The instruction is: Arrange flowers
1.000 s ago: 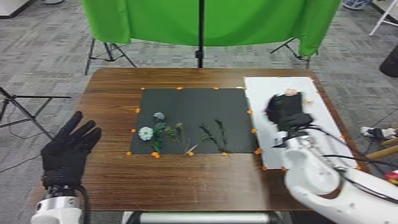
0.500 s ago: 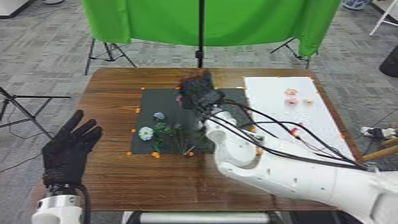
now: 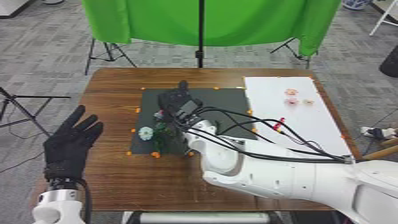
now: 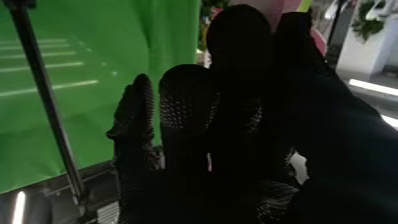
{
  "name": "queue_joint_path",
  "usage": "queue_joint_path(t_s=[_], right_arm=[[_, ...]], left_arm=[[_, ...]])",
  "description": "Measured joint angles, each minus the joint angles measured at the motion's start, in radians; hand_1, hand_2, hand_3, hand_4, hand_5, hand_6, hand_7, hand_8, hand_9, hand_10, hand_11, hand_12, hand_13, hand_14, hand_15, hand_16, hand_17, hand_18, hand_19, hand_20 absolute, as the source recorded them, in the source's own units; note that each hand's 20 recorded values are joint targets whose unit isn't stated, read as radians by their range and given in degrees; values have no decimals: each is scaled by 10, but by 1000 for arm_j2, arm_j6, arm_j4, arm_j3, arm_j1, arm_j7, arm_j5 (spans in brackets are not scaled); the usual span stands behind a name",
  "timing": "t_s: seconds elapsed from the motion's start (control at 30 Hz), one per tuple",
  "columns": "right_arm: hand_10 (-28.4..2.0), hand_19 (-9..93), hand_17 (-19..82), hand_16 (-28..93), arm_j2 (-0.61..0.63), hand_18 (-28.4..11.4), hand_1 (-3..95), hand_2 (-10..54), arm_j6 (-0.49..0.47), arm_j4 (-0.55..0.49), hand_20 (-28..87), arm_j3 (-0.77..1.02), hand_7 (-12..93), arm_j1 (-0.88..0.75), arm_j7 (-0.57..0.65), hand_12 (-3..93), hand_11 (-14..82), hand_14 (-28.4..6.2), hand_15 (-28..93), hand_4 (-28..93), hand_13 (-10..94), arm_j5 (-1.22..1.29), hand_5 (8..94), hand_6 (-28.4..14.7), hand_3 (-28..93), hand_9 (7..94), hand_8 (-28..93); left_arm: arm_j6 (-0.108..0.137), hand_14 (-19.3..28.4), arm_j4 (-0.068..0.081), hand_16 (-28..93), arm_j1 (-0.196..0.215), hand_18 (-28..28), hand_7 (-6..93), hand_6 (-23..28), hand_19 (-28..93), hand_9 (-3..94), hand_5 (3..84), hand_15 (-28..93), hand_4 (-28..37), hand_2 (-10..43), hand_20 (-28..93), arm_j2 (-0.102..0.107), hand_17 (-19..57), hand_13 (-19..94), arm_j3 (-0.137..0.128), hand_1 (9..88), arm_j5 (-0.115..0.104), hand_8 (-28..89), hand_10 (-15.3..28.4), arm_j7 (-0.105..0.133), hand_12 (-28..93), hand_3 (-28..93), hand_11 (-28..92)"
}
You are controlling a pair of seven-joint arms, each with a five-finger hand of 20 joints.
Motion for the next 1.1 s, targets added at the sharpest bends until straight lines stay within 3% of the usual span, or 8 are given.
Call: queue_joint_path(t_s=[0.27, 0.57, 0.83, 1.1], right_arm=[[-62, 770, 141, 245, -16, -201, 489, -95, -93, 1, 489, 12, 147, -12, -9, 301, 359, -61, 775, -283, 634, -7, 833, 69, 669, 843, -25], [-81, 762, 121, 240, -16, -205, 415, -95, -192, -12, 508, 34, 156, -41, -32, 244, 454, -73, 800, -283, 607, -26, 775, 66, 710, 789, -38], [-95, 764, 118, 232, -18, -212, 376, -95, -192, -13, 518, 22, 159, -40, -14, 219, 501, -83, 815, -283, 591, -30, 707, 54, 764, 758, -126], [-103, 769, 116, 227, -36, -220, 374, -95, -175, 3, 520, -7, 160, -6, 50, 216, 522, -93, 826, -283, 577, -34, 680, 47, 765, 734, -137]], left_arm=[[-13, 282, 2, -115, -5, 272, 92, 98, 577, 365, 381, 618, -261, 61, 72, -13, -79, 245, -10, 230, 20, -79, 211, -28, 111, 839, 283], [-27, 280, 3, -114, -6, 272, 92, 98, 578, 365, 382, 619, -259, 62, 72, -28, -79, 245, -17, 231, 38, -80, 211, -54, 111, 840, 283], [-31, 282, 4, -114, -7, 271, 94, 98, 578, 365, 382, 619, -258, 62, 71, -34, -79, 245, -18, 232, 45, -80, 211, -64, 112, 839, 284], [-34, 281, 8, -114, -16, 272, 93, 98, 578, 365, 382, 618, -258, 62, 71, -35, -79, 245, -15, 232, 46, -80, 211, -63, 111, 839, 284]])
